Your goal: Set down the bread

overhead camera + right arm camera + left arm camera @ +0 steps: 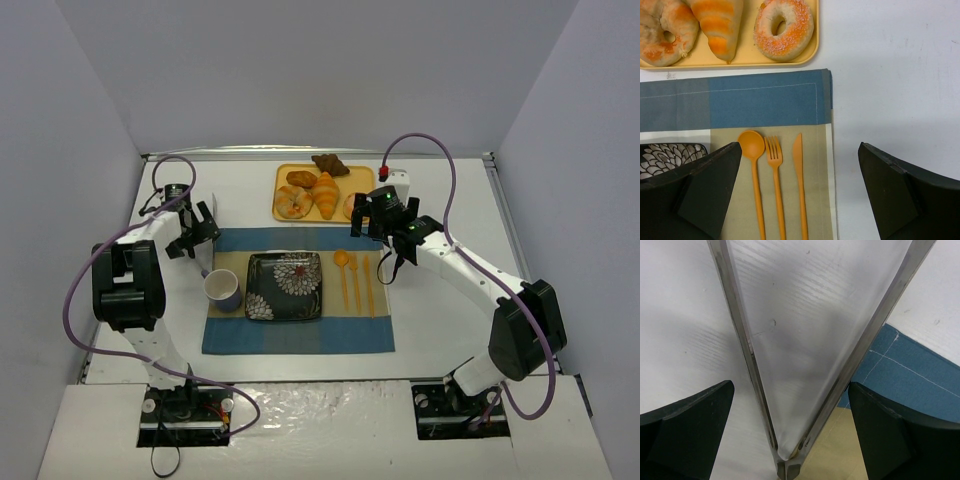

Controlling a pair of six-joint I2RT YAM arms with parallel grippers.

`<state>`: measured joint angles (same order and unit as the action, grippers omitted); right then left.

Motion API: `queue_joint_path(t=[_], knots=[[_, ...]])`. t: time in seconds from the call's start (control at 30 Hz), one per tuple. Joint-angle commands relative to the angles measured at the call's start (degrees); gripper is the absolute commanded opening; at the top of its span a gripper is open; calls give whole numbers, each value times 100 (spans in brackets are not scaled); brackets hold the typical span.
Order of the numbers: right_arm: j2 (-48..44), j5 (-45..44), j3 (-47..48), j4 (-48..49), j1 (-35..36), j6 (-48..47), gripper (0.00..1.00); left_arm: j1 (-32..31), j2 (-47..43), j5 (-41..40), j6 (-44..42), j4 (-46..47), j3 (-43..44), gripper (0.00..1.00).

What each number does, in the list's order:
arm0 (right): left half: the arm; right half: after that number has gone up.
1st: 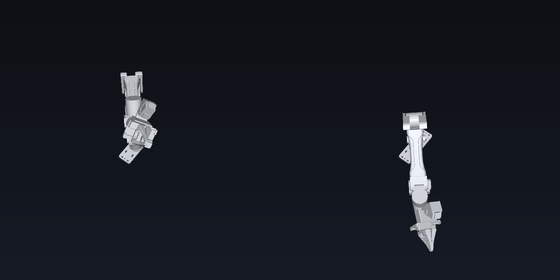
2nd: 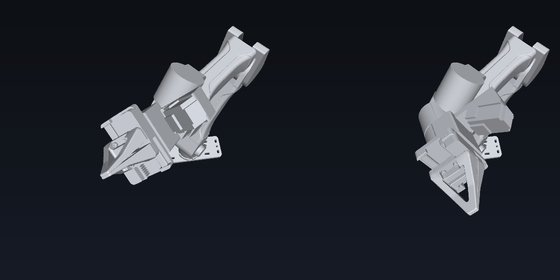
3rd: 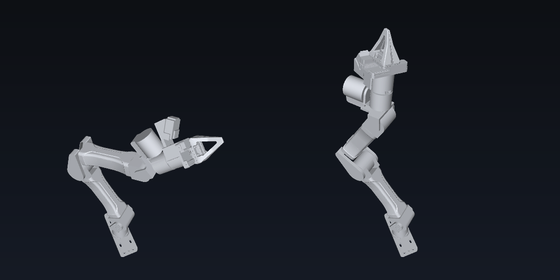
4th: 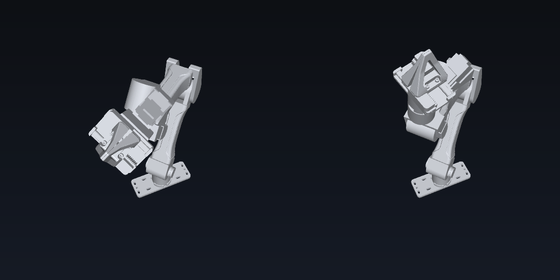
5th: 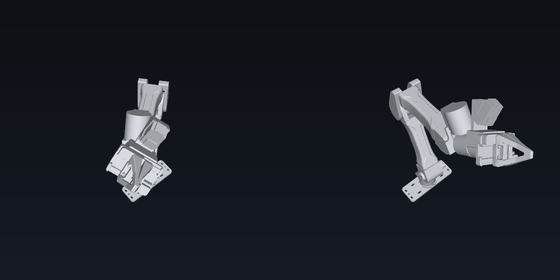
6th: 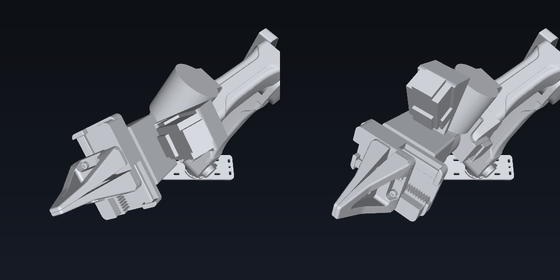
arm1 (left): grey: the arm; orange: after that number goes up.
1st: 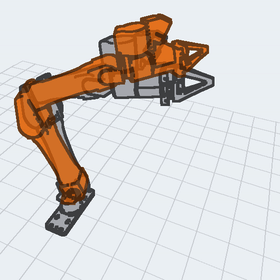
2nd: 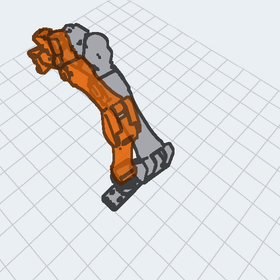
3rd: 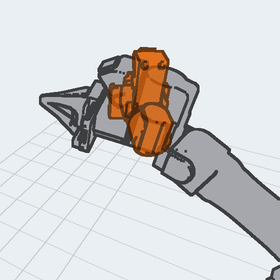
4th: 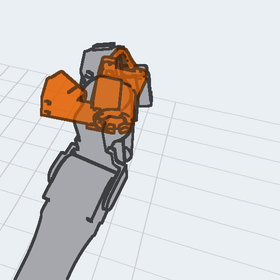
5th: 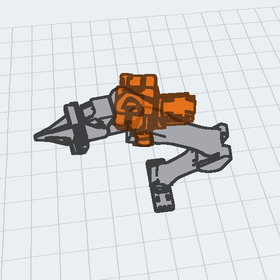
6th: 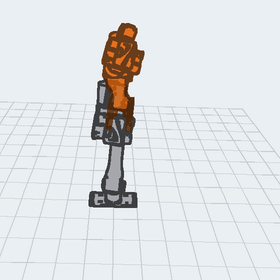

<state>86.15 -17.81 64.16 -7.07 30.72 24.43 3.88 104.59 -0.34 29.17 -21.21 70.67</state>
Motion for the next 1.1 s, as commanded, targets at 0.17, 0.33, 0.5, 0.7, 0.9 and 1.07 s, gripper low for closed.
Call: queue_joint_path(t=[0.17, 0.33, 0.5, 0.7, 0.9, 1.07], knots=[[2, 22, 128, 307, -31, 41, 100, 43, -524, 34, -9, 372, 4, 97], [33, 63, 110, 329, -22, 36, 100, 38, -659, 25, 10, 481, -101, 97], [22, 64, 97, 338, -28, 36, 100, 43, -683, 34, -22, 565, -141, 97], [7, 67, 92, 342, -22, 23, 100, 43, -445, 240, -34, 479, -63, 97], [27, 65, 70, 364, -29, 18, 100, 43, -339, 221, -25, 469, -51, 97], [51, 67, 70, 373, -23, 10, 100, 43, -245, 165, -25, 442, -43, 97]])
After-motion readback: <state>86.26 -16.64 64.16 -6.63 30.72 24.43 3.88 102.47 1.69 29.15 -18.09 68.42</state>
